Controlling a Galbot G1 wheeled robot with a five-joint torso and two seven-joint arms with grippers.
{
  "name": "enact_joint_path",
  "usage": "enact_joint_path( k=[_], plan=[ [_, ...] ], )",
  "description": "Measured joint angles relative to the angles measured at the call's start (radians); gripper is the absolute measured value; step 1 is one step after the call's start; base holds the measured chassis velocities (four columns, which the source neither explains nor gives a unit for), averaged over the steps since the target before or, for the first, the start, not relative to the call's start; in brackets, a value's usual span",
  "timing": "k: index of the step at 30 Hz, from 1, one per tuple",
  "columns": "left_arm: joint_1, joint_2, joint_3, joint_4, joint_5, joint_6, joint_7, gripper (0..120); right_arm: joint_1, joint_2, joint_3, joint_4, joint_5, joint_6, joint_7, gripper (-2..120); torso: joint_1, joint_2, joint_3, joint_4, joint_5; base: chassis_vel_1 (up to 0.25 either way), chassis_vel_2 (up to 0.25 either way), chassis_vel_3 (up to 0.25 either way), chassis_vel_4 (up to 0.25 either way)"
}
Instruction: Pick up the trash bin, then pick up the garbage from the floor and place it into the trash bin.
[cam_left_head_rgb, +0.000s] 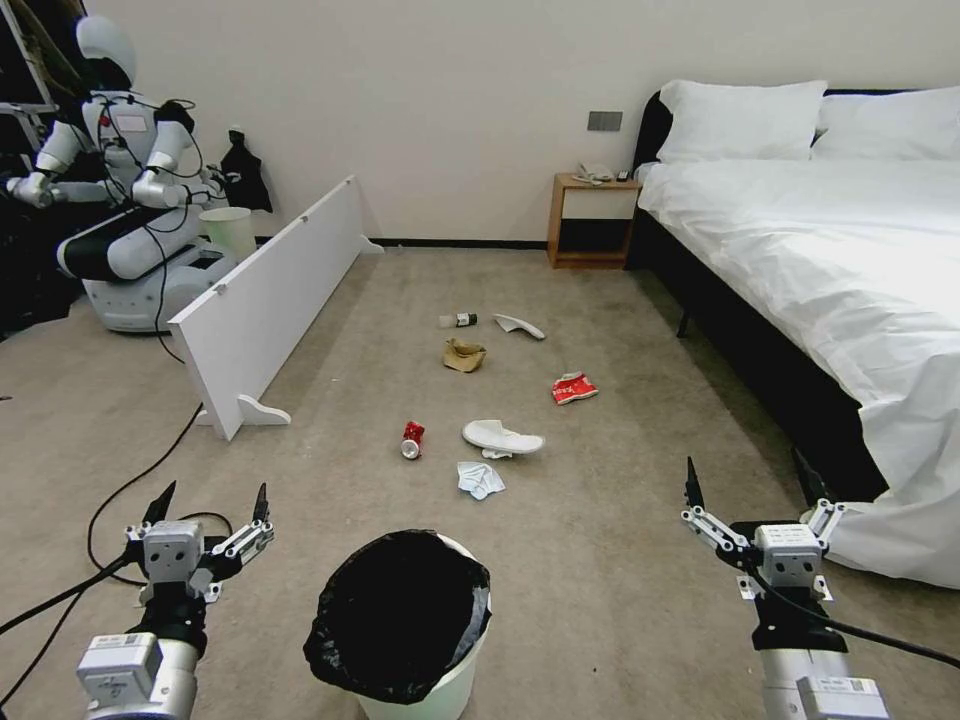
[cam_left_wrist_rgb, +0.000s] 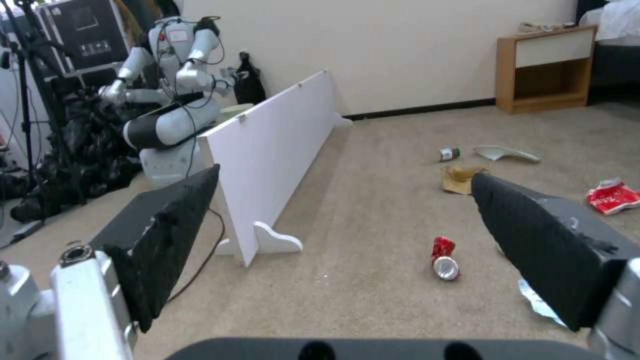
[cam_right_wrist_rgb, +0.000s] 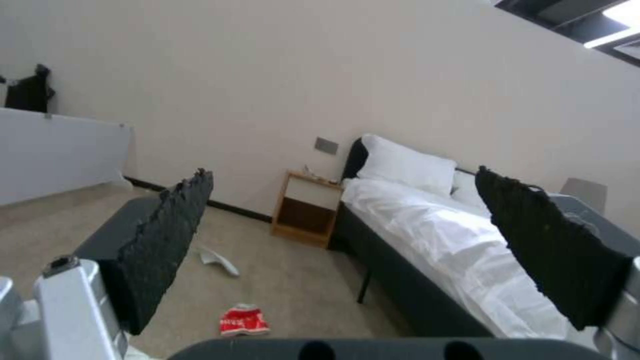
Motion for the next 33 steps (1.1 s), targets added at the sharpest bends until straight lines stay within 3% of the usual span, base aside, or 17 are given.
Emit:
enact_joint_path(
  k=[2, 3, 5, 8, 9, 10, 11, 14, 33],
  plan=[
    [0.024, 0.003, -0.054, 0.002, -0.028, 0.018, 0.025, 100, -0.051, -0.020, 0.048, 0.008, 0.054, -0.005, 0.027, 100, 0.000, 0.000, 0.000, -0.0007, -0.0001, 0.000, 0.000, 0.000, 0.000],
    [0.024, 0.003, -0.054, 0.002, -0.028, 0.018, 0.025, 100, -0.051, -0.020, 0.048, 0.008, 0.054, -0.005, 0.027, 100, 0.000, 0.000, 0.000, -0.0007, -0.0001, 0.000, 0.000, 0.000, 0.000],
    [0.071, 0.010, -0.160, 0.007, -0.085, 0.056, 0.071, 100, -0.148, -0.059, 0.140, 0.024, 0.162, -0.020, 0.078, 100, 0.000, 0.000, 0.000, 0.0006, 0.0003, 0.000, 0.000, 0.000, 0.000],
    [0.079, 0.009, -0.192, -0.010, -0.136, 0.080, 0.080, 100, -0.236, -0.094, 0.224, 0.041, 0.260, -0.033, 0.126, 100, 0.000, 0.000, 0.000, -0.0002, -0.0011, 0.000, 0.000, 0.000, 0.000],
    [0.079, 0.009, -0.192, -0.010, -0.136, 0.080, 0.080, 100, -0.236, -0.094, 0.224, 0.041, 0.260, -0.033, 0.126, 100, 0.000, 0.000, 0.000, -0.0002, -0.0011, 0.000, 0.000, 0.000, 0.000],
    [0.080, 0.007, -0.202, -0.031, -0.159, 0.093, 0.079, 100, -0.259, -0.111, 0.246, 0.042, 0.287, -0.030, 0.125, 100, 0.000, 0.000, 0.000, -0.0018, 0.0002, 0.000, 0.000, 0.000, 0.000],
    [0.082, 0.006, -0.207, -0.042, -0.168, 0.102, 0.079, 100, -0.268, -0.124, 0.252, 0.040, 0.298, -0.024, 0.114, 100, 0.000, 0.000, 0.000, -0.0003, 0.0008, 0.000, 0.000, 0.000, 0.000],
    [0.083, 0.002, -0.210, -0.049, -0.170, 0.106, 0.078, 100, -0.271, -0.131, 0.252, 0.031, 0.302, -0.010, 0.099, 100, 0.000, 0.000, 0.000, 0.0003, -0.0001, 0.000, 0.000, 0.000, 0.000],
    [0.078, 0.018, -0.220, -0.071, -0.170, 0.138, 0.167, 100, -0.256, -0.142, 0.202, 0.050, 0.327, -0.045, 0.067, 100, 0.000, 0.000, 0.000, -0.0002, -0.0001, 0.000, 0.000, 0.000, 0.000]
  ],
)
